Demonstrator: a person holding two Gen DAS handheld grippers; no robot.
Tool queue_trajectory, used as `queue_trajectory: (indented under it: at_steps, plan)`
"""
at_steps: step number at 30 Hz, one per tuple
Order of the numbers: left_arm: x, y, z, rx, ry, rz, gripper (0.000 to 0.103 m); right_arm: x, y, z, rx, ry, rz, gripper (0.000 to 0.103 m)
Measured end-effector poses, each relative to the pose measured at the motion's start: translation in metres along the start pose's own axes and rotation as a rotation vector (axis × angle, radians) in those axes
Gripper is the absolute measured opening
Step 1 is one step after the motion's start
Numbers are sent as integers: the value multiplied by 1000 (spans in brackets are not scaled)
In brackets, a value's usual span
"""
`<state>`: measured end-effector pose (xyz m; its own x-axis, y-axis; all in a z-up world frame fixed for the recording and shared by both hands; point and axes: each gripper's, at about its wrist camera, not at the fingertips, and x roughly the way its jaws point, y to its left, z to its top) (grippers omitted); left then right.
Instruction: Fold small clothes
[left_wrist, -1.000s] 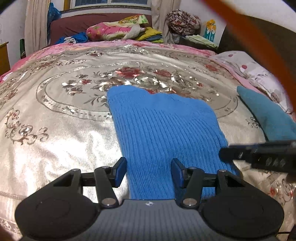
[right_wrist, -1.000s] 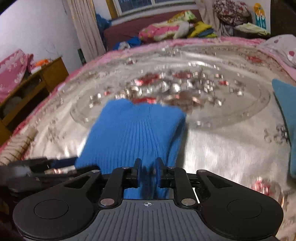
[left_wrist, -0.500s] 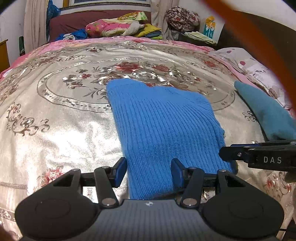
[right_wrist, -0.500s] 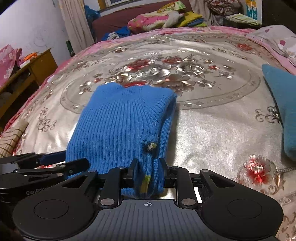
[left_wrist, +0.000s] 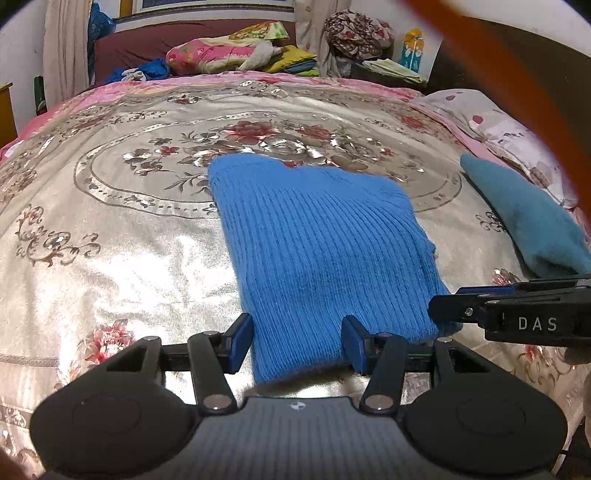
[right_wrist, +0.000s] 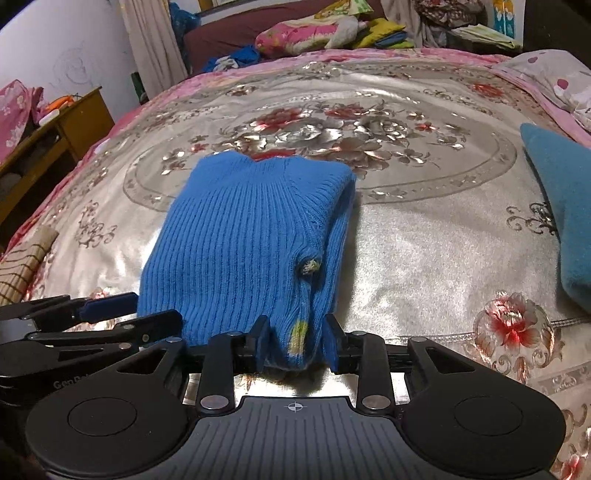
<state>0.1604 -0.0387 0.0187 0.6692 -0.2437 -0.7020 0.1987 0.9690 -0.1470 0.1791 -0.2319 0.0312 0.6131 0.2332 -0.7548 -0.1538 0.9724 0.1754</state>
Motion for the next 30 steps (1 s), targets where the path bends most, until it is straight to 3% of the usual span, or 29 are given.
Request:
queue_trajectory:
  at_steps: [13,22,30]
  plan:
    - [-8,-9,-7,28,-4,69,66,-15,2,-11,19,-19,8,35]
    - [-19,-17,-15,44,-16,127,85,-26,11,-25,18,-39,22,40]
    - [-27,-21,-20,39,-21,135,88,-33,11,-33,31,-48,19,41]
